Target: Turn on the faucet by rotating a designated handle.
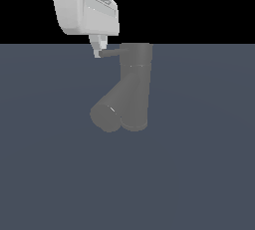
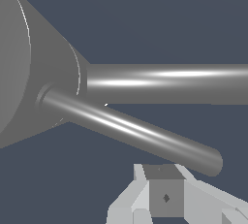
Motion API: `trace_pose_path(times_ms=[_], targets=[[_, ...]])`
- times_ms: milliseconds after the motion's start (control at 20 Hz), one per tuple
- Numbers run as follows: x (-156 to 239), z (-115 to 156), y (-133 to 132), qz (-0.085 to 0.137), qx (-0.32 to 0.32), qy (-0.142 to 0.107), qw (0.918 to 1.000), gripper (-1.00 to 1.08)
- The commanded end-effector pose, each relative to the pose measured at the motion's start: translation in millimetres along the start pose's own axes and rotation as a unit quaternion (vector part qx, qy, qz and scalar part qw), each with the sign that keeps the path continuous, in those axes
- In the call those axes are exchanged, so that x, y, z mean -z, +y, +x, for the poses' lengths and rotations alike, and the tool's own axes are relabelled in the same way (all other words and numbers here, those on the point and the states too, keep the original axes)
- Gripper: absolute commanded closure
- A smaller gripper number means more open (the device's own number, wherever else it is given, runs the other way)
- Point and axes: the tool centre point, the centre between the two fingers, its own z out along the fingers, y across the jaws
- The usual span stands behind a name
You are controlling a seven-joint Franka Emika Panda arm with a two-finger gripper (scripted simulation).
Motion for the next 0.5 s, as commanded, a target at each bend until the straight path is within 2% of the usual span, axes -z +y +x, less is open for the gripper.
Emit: trace_pose_path(times_ms=[0, 200, 250, 450], targets=[[0.2, 12.9, 7.2, -0.003, -0.005, 0.002, 1.0, 1.08], [0.3, 20.3, 14.8, -0.003, -0.005, 0.002, 1.0, 1.08], [0.1, 11.8, 12.3, -0.001, 0.0, 0.002, 1.0, 1.08], [0.2, 35.0, 12.0, -0.001, -0.001, 0.002, 1.0, 1.08]])
